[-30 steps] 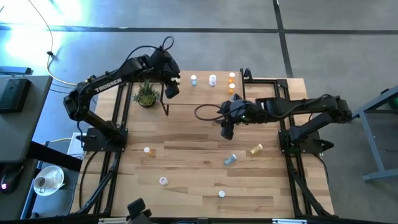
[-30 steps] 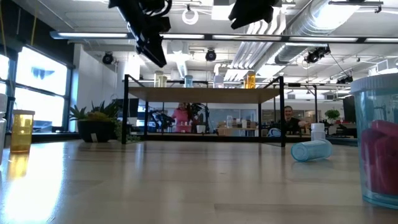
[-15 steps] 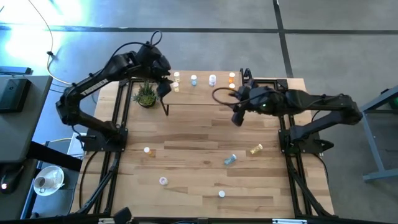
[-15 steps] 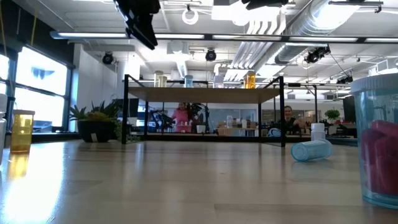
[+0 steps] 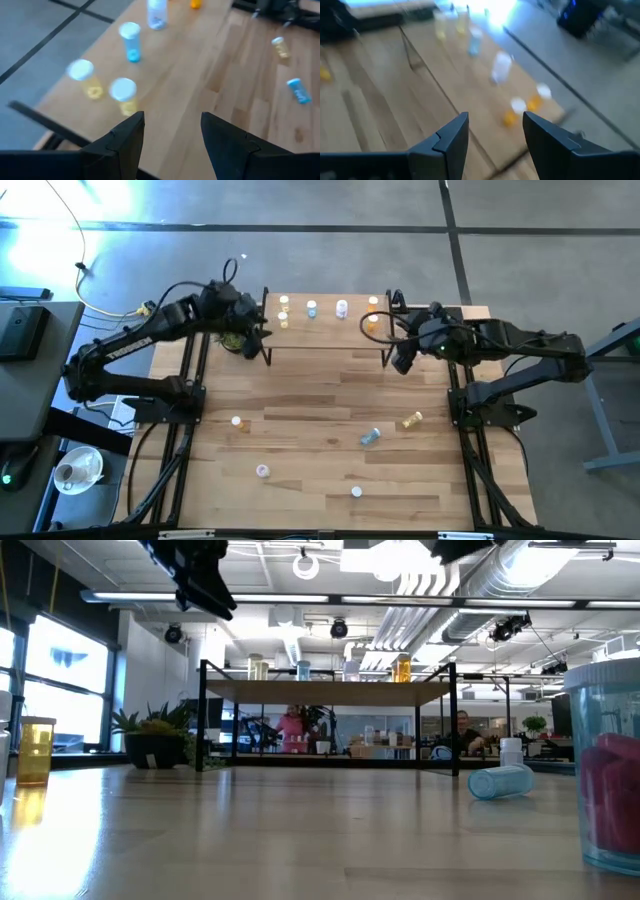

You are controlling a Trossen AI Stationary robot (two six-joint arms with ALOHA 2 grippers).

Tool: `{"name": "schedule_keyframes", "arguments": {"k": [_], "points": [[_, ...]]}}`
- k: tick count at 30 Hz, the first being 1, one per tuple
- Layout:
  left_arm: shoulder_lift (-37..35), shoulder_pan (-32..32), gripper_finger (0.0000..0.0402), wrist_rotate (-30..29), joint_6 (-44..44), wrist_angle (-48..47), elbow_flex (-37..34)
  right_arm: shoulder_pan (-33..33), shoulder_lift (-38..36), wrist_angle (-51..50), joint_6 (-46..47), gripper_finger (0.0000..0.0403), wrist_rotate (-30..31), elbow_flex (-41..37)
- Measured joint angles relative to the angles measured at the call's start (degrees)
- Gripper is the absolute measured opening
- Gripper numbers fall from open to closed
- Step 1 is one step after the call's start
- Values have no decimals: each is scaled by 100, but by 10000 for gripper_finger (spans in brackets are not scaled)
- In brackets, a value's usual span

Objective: Pick and place medicine bottles onto shelf by color
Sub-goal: Put the right transparent pill bottle on the shelf

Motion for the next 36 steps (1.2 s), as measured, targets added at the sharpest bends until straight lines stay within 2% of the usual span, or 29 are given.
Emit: {"name": "schedule_keyframes", "arguments": {"k": [8, 16, 29, 36], "points": [[-592, -882, 186, -3, -393, 1373, -1236, 4, -81, -739, 734, 179, 721, -539], [-868, -1725, 186, -88, -643, 2501, -2207, 4, -418, -805, 1263, 179, 758, -1265], [-879, -2940, 186, -105, -940, 4337, -3170, -17, -1225, -827, 2883, 179, 756, -2509], [-879, -3262, 186, -173, -721, 4895, -3496, -125, -1274, -849, 3458, 179, 919, -2672]]}}
